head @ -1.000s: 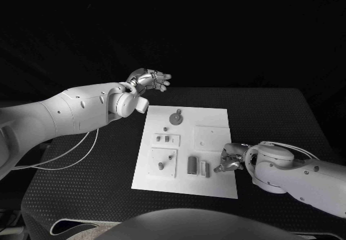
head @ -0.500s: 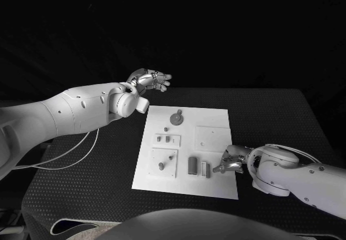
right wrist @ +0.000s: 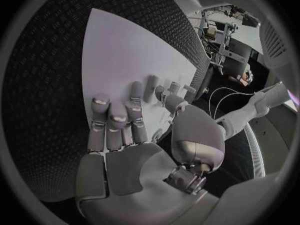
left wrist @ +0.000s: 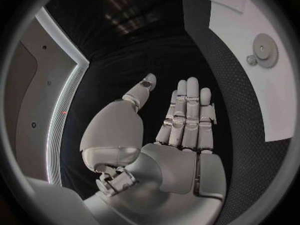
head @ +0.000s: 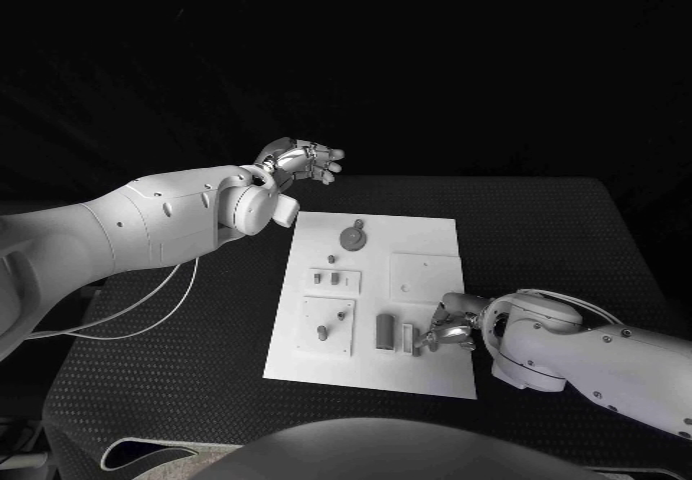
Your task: Assemble the parts on the task board
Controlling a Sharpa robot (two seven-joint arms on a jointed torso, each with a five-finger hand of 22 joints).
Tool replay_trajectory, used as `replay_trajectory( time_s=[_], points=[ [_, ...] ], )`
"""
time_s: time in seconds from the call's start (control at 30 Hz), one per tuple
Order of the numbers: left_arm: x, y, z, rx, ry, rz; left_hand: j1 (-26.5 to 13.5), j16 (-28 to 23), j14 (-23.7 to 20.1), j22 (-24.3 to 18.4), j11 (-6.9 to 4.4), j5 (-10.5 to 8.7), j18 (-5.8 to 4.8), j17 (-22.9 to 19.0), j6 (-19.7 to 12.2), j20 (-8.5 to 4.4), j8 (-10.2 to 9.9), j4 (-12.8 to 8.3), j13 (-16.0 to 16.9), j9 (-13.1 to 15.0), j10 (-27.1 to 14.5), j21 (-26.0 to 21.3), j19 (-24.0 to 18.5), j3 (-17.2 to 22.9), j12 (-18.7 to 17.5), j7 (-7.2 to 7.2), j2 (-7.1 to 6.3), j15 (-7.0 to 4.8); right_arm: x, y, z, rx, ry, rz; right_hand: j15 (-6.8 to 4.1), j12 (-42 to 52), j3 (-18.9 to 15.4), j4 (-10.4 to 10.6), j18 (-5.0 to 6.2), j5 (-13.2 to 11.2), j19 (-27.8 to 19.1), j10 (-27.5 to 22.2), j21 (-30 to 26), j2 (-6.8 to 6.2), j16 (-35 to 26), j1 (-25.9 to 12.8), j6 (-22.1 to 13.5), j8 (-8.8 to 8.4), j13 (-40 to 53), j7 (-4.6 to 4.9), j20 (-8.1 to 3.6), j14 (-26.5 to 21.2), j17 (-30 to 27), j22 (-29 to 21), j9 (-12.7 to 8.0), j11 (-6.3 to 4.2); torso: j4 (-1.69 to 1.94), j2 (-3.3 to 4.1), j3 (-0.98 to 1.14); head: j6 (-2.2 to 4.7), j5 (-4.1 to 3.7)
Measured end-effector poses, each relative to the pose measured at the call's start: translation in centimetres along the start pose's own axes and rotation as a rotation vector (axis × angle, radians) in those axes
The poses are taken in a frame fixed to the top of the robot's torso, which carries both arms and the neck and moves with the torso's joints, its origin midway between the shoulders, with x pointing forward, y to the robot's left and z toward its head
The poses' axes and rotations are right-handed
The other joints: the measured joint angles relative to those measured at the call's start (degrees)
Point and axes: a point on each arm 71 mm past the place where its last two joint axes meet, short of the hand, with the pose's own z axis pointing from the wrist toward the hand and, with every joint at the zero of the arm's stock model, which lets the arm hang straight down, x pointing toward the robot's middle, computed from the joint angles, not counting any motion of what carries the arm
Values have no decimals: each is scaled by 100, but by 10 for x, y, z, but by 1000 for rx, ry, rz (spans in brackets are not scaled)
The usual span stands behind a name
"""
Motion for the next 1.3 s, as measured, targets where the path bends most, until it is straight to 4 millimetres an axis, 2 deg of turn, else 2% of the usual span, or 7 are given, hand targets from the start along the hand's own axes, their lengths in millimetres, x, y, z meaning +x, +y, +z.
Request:
replay_trajectory(
  time_s=[0.3, 0.4, 0.57, 0.6, 0.8, 0.97, 1.3],
  points=[
    [0, 0, 0, 0, 1, 0, 0, 0, 0, -1, 0, 0, 0, 4, 0, 0, 0, 0, 0, -5, 0, 0, 0, 0, 1, 0, 0, 0, 0, 7, 6, -5, -2, -17, -40, -20, -40, -44, 0, 0, 67, 308, 1, 187, -68, -163, 146, -6, 312, -49, -32, 102, -8, -46, -121, -43, 4, 2, 6, -3, 8],
    [0, 0, 0, -1, 1, 0, 0, 0, 0, -1, 0, 0, 0, 5, 0, 0, 0, 0, 0, -6, 0, 0, 0, 0, 1, 0, 0, 0, -1, 9, 7, -7, -4, -24, -67, -20, -63, -211, 0, 0, 68, 385, 1, 331, -123, -166, 168, -6, 402, -71, -31, 134, -6, -67, -124, -47, 4, 3, 5, -3, 9],
    [0, 0, 0, -1, 2, 0, 0, 0, 0, -1, 0, 0, -1, 4, 0, 0, 0, 0, 0, -5, 0, 0, 0, 0, 1, 0, 0, 0, -1, 12, 8, -7, -6, -42, -63, -24, -43, -322, 0, 0, 85, 449, 1, 395, -135, -174, 216, -6, 504, -73, -31, 162, 13, -82, -127, -63, 3, 2, 5, -13, 15],
    [0, 0, 0, -1, 2, -1, 0, 0, 0, -1, 0, 0, 0, 4, 0, 0, 0, 0, 0, -5, 0, 0, 0, 0, 1, 0, 0, 0, -1, 12, 8, -8, -7, -46, -63, -24, -26, -382, 0, 0, 85, 462, 1, 476, -135, -153, 218, -6, 529, -74, -31, 162, 24, -87, -127, -52, 4, 3, 5, -15, 16],
    [0, 0, 0, -1, 2, -1, 0, 0, 0, 2, 0, 0, 0, 4, 0, 0, 0, 0, -1, -5, 0, 0, 0, 0, 1, 0, 0, 0, -1, 13, 9, -10, -9, -63, -69, -62, 86, -691, 0, 0, 85, 502, 1, 670, -167, -18, 239, -6, 627, -93, -30, 170, 65, -108, -127, -73, 0, 2, 5, -24, 16],
    [0, 0, 0, -1, 2, -1, 0, 0, 0, 4, 0, 0, 0, 9, 0, 0, 0, 0, -1, -5, 0, 0, 0, 0, 1, 0, 0, 0, -1, 14, 9, -11, -10, -73, -54, -91, 153, -865, 0, -6, 85, 543, 22, 710, -199, 20, 275, -7, 680, -92, -30, 191, 91, -125, -128, -53, -3, 0, 4, -27, 16],
    [0, 0, 0, -2, 2, -1, 0, 0, 0, 3, 0, 0, 0, 8, 0, 0, 0, 0, -1, -5, 0, 0, 0, 0, 1, 0, 0, 0, -2, 11, 8, -19, -11, -72, -53, -135, 160, -905, 8, -30, 85, 562, 22, 777, -209, 10, 285, -86, 695, -103, -29, 192, 104, -140, -128, -72, -3, -1, 6, -22, 8]
  ],
)
